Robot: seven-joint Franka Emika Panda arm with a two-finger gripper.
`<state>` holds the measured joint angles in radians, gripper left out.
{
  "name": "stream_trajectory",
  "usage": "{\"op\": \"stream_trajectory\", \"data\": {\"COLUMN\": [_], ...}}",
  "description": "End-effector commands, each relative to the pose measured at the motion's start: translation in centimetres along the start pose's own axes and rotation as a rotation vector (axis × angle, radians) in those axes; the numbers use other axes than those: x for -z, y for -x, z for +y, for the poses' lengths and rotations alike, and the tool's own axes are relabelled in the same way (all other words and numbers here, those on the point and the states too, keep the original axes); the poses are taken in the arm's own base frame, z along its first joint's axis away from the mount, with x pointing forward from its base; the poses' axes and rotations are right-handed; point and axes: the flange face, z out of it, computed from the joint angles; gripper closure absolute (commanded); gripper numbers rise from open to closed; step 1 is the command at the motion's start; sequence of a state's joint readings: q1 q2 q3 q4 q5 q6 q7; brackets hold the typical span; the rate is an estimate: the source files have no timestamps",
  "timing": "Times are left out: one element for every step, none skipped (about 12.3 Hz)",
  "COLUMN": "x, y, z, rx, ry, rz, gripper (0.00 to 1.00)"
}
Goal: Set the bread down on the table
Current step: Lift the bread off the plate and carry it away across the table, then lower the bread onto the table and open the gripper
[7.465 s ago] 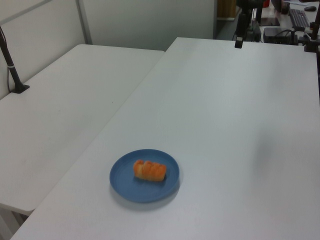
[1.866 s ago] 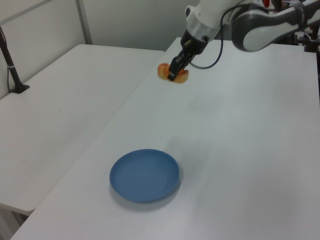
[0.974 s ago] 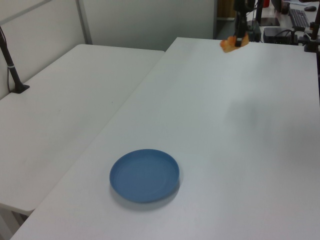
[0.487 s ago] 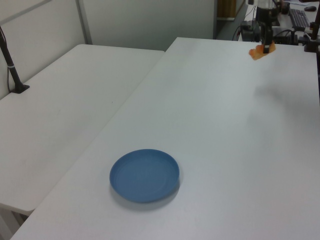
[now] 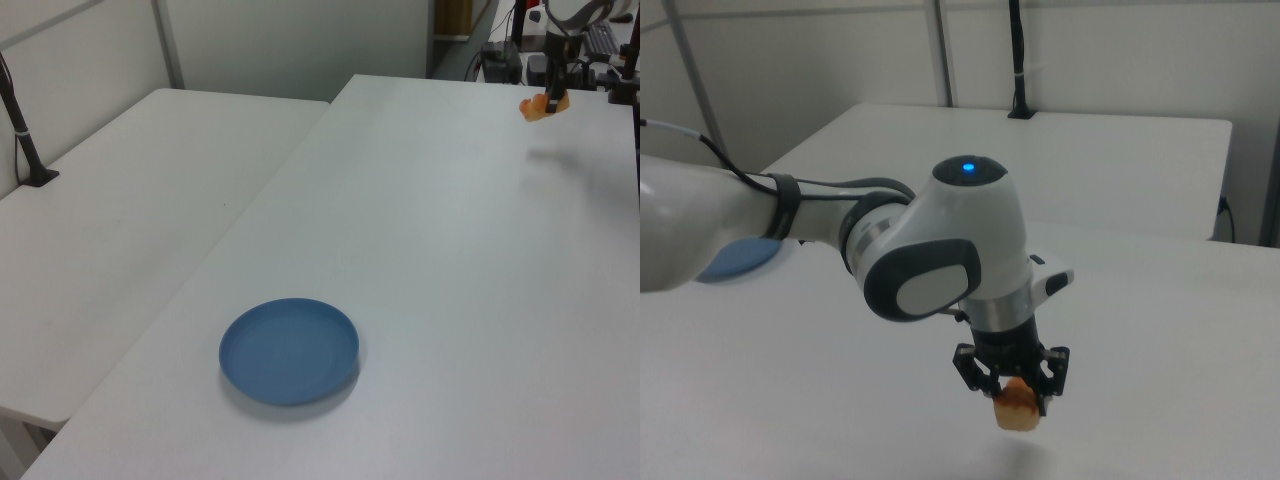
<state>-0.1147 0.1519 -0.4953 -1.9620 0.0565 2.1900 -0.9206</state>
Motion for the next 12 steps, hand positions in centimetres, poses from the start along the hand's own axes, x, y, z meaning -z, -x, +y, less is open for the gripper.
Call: {"op": "stream_trajectory", "data": {"x": [-3.9,-5.0,-5.9,-6.8,-7.9,-8.5,-8.8,-9.0,-8.9,-8.8,-8.2,-5.9], "y": [0.0,-0.2,-0.5,-0.8,-1.4,-1.9,-2.2,-2.2,-2.2,-2.2,-2.3,-2.7], "z": [0.2,0.3,0.1,0.1,-0.3,-0.6,-0.9,-1.0,-1.1,-1.3,-1.6,-1.8], "rx": [0.027,0.025,0.021,-0.001,0.001,0.006,0.02,0.025,0.02,0.019,0.02,0.016], "ry": [0.075,0.095,0.095,0.101,0.103,0.104,0.097,0.093,0.087,0.067,0.03,-0.002], "rz": [0.035,0.041,0.043,0.066,0.067,0.067,0.062,0.057,0.054,0.043,0.028,0.03], "gripper": [0.43,0.43,0.43,0.43,0.43,0.41,0.3,0.23,0.13,0.03,0.0,0.0]}}
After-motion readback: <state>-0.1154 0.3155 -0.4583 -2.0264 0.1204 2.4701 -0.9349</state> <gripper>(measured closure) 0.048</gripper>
